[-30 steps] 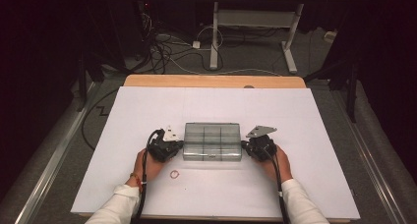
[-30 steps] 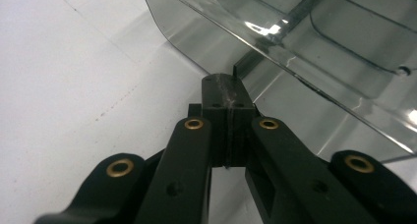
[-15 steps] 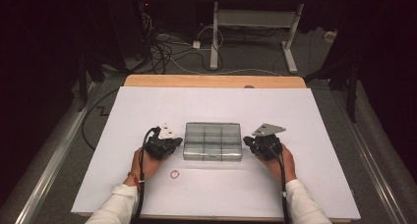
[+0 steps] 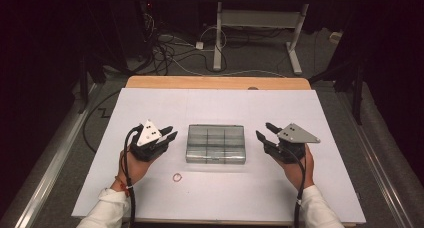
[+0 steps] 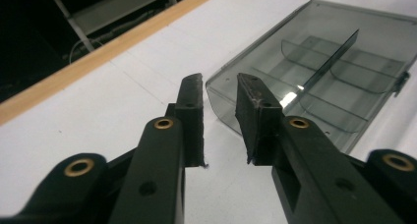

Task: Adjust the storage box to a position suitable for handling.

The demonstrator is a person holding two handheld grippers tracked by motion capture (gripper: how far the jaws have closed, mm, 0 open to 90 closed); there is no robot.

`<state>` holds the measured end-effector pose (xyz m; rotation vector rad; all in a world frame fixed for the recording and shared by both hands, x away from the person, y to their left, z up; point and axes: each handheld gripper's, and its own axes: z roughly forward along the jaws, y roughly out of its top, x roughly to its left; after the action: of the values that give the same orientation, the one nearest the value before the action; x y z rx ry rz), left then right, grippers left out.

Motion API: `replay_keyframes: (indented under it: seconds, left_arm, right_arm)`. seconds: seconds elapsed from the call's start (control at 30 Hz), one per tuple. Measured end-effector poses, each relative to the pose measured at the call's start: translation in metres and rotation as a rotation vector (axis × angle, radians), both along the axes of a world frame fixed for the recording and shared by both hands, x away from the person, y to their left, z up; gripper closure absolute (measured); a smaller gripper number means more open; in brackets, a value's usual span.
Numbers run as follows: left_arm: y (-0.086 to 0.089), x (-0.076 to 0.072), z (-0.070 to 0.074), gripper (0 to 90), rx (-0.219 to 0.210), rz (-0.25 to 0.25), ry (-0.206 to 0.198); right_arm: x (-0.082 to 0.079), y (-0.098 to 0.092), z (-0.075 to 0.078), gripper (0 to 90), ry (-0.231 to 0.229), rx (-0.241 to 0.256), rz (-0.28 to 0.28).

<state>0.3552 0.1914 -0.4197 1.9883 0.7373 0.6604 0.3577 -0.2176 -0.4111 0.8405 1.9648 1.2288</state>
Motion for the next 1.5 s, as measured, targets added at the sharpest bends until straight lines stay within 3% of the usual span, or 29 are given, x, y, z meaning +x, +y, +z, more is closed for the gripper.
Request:
replay_keyframes:
  seconds: [0.07, 0.17, 0.23, 0.37, 0.57, 0.8, 0.97, 1.1, 1.17, 1.37, 1.5]
  left_arm:
    - [0.002, -0.005, 0.004, 62.4, 0.011, 0.005, -0.034]
    - [0.006, -0.01, 0.008, 42.4, 0.015, 0.003, -0.057]
    - [0.009, -0.014, 0.01, 33.7, 0.005, -0.007, -0.065]
    - [0.015, -0.023, 0.008, 24.9, -0.007, -0.022, -0.075]
    - [0.025, -0.034, 0.002, 19.4, 0.012, -0.036, -0.071]
    - [0.036, -0.052, -0.008, 19.1, 0.044, -0.059, -0.084]
    - [0.054, -0.06, -0.02, 19.1, 0.049, -0.024, -0.069]
    - [0.068, -0.07, -0.029, 19.1, 0.063, 0.014, -0.077]
    - [0.073, -0.075, -0.032, 19.2, 0.053, 0.029, -0.086]
    - [0.083, -0.089, -0.046, 19.1, 0.02, 0.06, 0.009]
    - [0.083, -0.096, -0.054, 19.2, 0.062, 0.051, 0.049]
  right_arm:
    - [-0.005, -0.002, 0.004, 42.4, -0.023, 0.021, -0.014]
    - [-0.011, -0.006, 0.01, 35.8, -0.056, 0.044, -0.015]
    - [-0.016, -0.008, 0.013, 31.7, -0.076, 0.055, -0.025]
    - [-0.023, -0.015, 0.016, 28.0, -0.092, 0.078, -0.023]
    - [-0.034, -0.023, 0.02, 26.1, -0.11, 0.057, -0.022]
    - [-0.049, -0.032, 0.017, 26.1, -0.114, 0.055, -0.014]
    - [-0.056, -0.035, 0.006, 27.4, -0.106, 0.043, -0.03]
    - [-0.061, -0.035, -0.003, 26.3, -0.09, 0.017, -0.024]
    - [-0.065, -0.035, -0.007, 26.3, -0.07, 0.028, -0.017]
    - [-0.077, -0.034, -0.02, 26.5, -0.05, 0.008, 0.007]
    - [-0.084, -0.032, -0.032, 26.5, -0.03, -0.036, 0.02]
